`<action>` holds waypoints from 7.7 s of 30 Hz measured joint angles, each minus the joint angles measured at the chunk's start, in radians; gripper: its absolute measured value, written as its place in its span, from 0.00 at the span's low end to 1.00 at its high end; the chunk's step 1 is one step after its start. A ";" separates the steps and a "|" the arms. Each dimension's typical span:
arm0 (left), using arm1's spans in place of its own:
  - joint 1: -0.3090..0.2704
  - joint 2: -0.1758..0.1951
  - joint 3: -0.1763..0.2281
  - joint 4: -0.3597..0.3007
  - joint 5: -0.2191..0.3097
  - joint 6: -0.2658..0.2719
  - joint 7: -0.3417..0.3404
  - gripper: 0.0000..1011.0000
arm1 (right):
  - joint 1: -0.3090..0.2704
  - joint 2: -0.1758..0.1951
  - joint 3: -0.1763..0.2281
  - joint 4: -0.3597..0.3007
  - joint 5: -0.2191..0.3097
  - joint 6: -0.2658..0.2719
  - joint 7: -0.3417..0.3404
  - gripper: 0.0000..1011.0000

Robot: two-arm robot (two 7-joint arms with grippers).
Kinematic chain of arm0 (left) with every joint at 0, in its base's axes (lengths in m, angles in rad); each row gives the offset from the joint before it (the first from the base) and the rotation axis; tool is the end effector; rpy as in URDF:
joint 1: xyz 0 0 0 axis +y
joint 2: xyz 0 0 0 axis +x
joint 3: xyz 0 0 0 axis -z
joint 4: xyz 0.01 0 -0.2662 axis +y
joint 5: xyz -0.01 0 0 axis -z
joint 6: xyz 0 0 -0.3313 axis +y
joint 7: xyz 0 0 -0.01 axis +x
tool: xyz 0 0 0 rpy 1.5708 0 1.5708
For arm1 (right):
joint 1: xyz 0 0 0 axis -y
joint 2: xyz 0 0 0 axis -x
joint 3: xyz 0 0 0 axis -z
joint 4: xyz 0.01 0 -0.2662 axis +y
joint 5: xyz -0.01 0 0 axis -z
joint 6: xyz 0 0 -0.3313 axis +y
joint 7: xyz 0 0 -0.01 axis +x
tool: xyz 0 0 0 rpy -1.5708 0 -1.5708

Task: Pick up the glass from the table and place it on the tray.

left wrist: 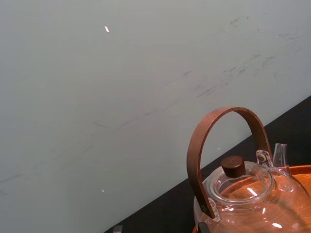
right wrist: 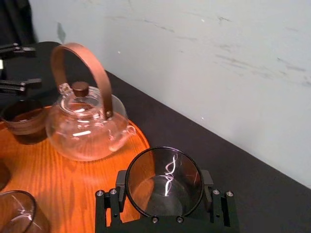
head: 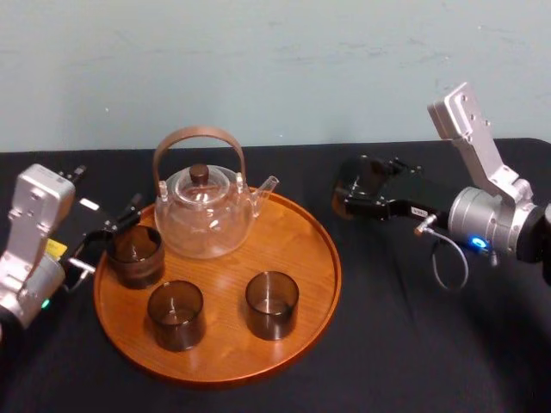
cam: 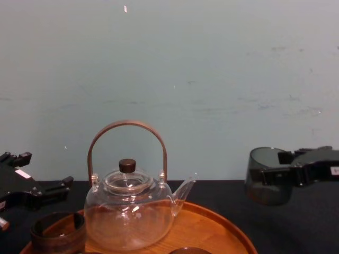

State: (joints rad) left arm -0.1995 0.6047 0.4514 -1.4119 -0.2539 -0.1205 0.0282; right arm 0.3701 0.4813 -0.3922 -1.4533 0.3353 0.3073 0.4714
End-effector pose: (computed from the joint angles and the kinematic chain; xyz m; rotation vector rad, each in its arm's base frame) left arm 0.3755 0.0632 -0.2874 0.3046 -0.2850 1.2479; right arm 0.4232 -0.0293 -0.2053 -0.3369 0.0350 -0.8491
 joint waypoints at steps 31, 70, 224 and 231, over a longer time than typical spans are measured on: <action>0.000 0.000 0.000 0.000 0.000 0.000 0.000 0.99 | 0.094 -0.043 -0.171 0.100 0.025 -0.105 0.121 0.89; 0.000 0.000 0.000 0.000 0.000 0.000 0.000 0.99 | 0.127 -0.116 -0.206 0.289 -0.040 -0.163 0.119 0.89; 0.000 0.000 0.000 0.000 0.000 0.000 0.000 0.99 | -0.198 -0.031 0.146 0.043 0.013 -0.255 -0.224 0.99; 0.000 0.000 0.000 0.000 0.000 0.000 0.000 0.99 | -0.198 -0.050 0.155 0.060 0.001 -0.252 -0.214 0.99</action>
State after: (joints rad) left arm -0.1995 0.6047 0.4514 -1.4120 -0.2539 -0.1205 0.0283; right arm 0.1719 0.4314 -0.2373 -1.3938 0.3365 0.0554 0.2571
